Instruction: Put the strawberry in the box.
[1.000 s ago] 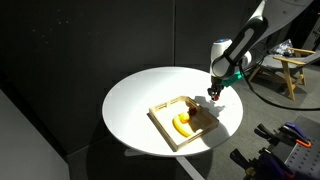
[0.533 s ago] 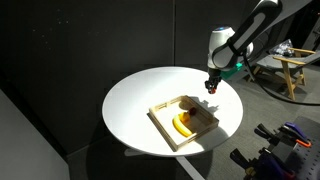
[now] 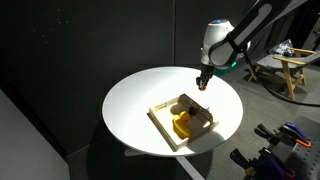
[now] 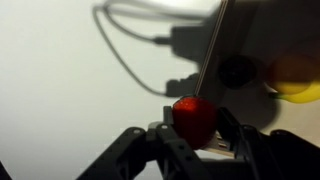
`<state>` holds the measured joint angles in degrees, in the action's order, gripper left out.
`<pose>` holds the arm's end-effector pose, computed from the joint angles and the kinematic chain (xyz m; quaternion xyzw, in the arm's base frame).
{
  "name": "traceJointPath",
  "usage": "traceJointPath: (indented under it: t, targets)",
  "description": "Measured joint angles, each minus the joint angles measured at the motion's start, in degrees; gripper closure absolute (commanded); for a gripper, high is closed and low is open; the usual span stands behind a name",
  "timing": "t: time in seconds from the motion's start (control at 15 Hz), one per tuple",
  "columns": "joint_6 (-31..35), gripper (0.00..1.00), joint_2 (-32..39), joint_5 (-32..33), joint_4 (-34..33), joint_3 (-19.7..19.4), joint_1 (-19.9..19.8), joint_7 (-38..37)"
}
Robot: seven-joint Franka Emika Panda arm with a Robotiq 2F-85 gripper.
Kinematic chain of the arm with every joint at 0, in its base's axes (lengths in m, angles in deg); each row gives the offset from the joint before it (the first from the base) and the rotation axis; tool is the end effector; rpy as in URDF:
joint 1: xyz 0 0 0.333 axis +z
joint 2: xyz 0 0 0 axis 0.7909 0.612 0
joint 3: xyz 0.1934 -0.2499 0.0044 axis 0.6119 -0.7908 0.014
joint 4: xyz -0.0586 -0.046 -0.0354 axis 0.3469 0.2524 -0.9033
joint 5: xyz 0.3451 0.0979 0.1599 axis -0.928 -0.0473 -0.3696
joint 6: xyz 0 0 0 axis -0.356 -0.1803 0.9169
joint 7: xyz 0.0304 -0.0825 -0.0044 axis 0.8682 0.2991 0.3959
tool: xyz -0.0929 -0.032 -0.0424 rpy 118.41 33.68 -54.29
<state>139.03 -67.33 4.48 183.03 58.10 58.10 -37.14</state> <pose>0.5711 -0.0018 0.2220 0.9959 0.0385 0.0594 0.0569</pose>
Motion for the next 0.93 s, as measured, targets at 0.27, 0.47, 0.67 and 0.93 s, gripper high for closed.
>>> traceJointPath:
  t: [0.27,0.47,0.67,0.93]
  targets:
    - [2.9,0.77,0.1,0.0,0.9,0.9,0.6,-0.3]
    - [2.9,0.77,0.3,0.0,1.3,1.7,1.0,-1.0]
    - [2.2,0.77,0.5,-0.1,1.7,2.9,1.1,-1.6]
    - [-1.0,0.77,0.9,-1.4,1.5,4.7,1.1,-2.0]
